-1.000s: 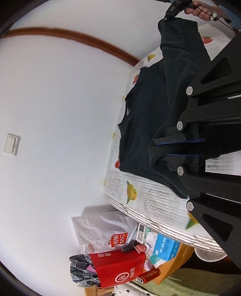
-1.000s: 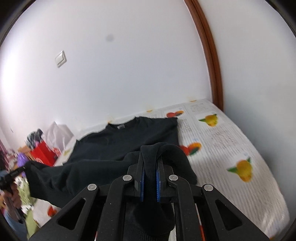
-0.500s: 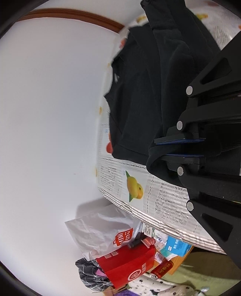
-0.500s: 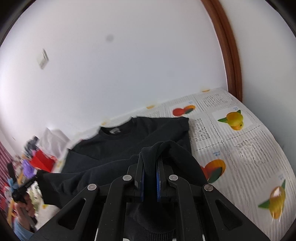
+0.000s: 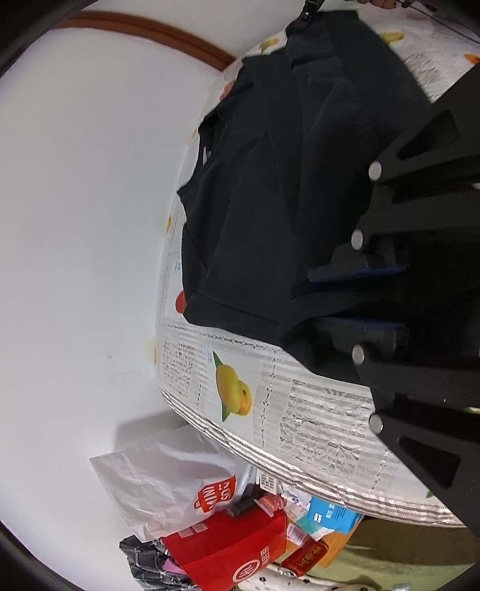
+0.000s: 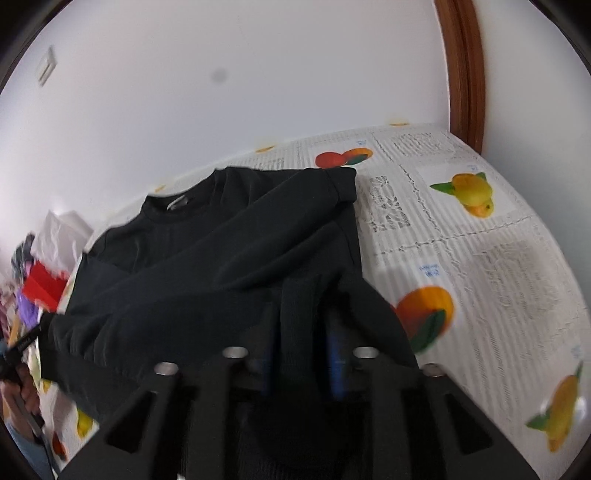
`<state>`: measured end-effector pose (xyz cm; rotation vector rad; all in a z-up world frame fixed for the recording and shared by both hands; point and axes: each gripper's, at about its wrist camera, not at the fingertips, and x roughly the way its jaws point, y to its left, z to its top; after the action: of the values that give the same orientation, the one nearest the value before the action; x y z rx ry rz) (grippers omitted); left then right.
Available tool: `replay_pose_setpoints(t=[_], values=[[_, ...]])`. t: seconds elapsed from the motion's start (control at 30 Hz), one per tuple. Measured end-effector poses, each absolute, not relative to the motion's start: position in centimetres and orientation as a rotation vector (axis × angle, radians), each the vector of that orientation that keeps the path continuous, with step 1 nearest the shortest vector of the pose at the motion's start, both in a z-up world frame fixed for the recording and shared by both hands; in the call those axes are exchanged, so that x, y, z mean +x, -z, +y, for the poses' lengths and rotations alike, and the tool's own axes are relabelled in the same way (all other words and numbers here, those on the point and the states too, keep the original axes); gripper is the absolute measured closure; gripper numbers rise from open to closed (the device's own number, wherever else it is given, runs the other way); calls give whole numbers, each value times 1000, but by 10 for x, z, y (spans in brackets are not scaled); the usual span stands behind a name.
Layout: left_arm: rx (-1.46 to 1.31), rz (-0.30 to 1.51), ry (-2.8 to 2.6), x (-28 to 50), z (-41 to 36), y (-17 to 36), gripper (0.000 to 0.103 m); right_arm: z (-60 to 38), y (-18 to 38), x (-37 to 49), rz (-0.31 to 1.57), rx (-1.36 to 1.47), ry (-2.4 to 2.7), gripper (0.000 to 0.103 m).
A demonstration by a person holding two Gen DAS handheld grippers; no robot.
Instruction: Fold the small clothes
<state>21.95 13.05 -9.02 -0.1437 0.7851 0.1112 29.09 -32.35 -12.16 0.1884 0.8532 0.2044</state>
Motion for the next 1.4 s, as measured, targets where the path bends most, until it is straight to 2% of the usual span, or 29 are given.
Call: replay_pose_setpoints(t=[0.03, 0.17, 0.33, 0.4, 0.5, 0.6, 0.67, 0.7, 0.73, 0.77, 0.87, 1.4], values=[[-149, 779, -106, 213, 133, 87, 72, -326, 114, 279, 817, 173, -209, 55], [-216, 748, -119, 188, 154, 86, 55, -352, 104, 248, 786, 181, -137, 55], [-276, 793, -138, 172, 182, 104, 53, -378, 125, 233, 876, 238, -101, 55], [-304, 847, -100, 175, 188, 120, 48, -381, 136, 231, 900, 271, -104, 55], [-370, 893, -51, 178, 189, 139, 48, -379, 154, 228, 915, 324, -118, 55], [-320, 884, -43, 179, 181, 138, 51, -377, 161, 233, 900, 367, -117, 55], [-329, 887, -38, 180, 179, 139, 67, -375, 162, 239, 897, 394, -119, 57], [-339, 891, -25, 179, 178, 140, 77, -373, 162, 242, 894, 395, -124, 62], [-339, 888, -16, 178, 177, 139, 87, -371, 162, 244, 895, 404, -156, 79], [-325, 879, -16, 176, 174, 137, 88, -368, 160, 243, 885, 396, -151, 84], [-278, 859, -36, 167, 167, 130, 90, -356, 151, 232, 879, 313, -136, 89], [-254, 879, 71, 78, 139, 127, 89, -374, 132, 124, 903, 263, -91, 89]])
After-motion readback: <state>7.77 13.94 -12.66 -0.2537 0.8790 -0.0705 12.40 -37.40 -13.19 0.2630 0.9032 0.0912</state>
